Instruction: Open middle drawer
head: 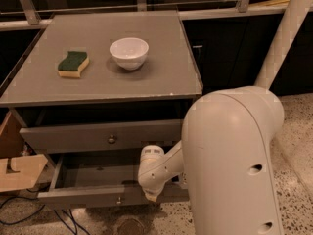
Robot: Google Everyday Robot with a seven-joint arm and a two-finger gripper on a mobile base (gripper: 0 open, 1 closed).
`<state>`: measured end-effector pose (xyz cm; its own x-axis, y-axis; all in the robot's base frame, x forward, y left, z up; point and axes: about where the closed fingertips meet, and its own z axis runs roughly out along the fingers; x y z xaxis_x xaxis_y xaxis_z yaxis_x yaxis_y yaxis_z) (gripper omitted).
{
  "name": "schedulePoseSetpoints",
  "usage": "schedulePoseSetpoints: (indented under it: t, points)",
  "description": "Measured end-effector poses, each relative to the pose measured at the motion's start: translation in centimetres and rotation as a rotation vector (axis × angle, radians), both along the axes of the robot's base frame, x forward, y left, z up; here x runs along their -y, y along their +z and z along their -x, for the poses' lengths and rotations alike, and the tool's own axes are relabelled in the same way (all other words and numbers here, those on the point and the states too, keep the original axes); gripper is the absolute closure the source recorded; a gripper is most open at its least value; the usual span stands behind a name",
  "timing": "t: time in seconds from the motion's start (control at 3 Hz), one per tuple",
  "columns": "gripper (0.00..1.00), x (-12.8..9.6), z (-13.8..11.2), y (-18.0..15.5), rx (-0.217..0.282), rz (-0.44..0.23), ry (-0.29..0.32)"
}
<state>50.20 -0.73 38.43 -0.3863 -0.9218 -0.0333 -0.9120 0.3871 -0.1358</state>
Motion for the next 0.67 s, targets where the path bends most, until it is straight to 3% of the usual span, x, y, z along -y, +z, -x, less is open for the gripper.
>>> schedulePoseSetpoints:
  t: [0.67]
  points:
    - [1.0,0.71,0.9,0.28,0.018,0.009,-0.024]
